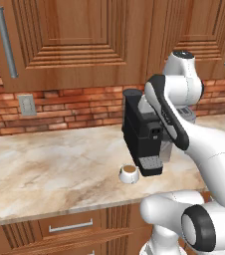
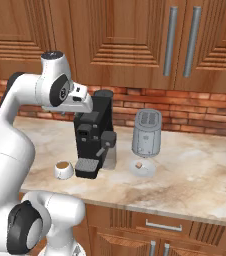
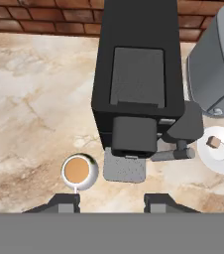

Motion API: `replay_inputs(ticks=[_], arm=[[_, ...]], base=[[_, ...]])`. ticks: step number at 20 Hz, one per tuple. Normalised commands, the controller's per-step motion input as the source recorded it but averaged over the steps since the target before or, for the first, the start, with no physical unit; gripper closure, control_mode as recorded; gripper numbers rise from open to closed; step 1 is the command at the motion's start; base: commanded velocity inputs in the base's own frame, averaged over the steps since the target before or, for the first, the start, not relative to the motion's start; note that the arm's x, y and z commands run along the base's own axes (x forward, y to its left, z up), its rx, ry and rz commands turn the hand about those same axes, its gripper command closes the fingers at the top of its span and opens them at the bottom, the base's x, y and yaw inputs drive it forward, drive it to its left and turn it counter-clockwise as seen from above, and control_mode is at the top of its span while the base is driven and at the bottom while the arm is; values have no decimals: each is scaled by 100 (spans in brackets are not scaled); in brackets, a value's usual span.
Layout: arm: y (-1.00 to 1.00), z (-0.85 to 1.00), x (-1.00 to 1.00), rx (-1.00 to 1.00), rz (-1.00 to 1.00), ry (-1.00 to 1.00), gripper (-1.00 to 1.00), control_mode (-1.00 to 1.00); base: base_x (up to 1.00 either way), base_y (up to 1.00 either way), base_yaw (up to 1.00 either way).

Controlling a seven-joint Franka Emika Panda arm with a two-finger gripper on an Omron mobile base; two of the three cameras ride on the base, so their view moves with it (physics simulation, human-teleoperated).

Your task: Take a sugar cube from the saucer and place it inside the coffee. Then, grab milk from the fridge and place it next to the coffee on the counter to sweeten the coffee.

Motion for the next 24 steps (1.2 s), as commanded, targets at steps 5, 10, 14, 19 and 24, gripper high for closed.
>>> replay_inputs(ticks=[5, 10, 14, 19, 24], arm=[[-5, 0, -44, 0, -1, -4, -100, -100], [-64, -13, -97, 8, -7, -7, -100, -100], [-100, -26, -100, 10, 0, -14, -100, -100], [-100, -13, -75, 7, 10, -18, -100, -100], [-97, -5, -6, 0, 32, -8, -100, -100]], base=[[0, 0, 0], [0, 0, 0], [0, 0, 0], [0, 0, 0], [0, 0, 0]])
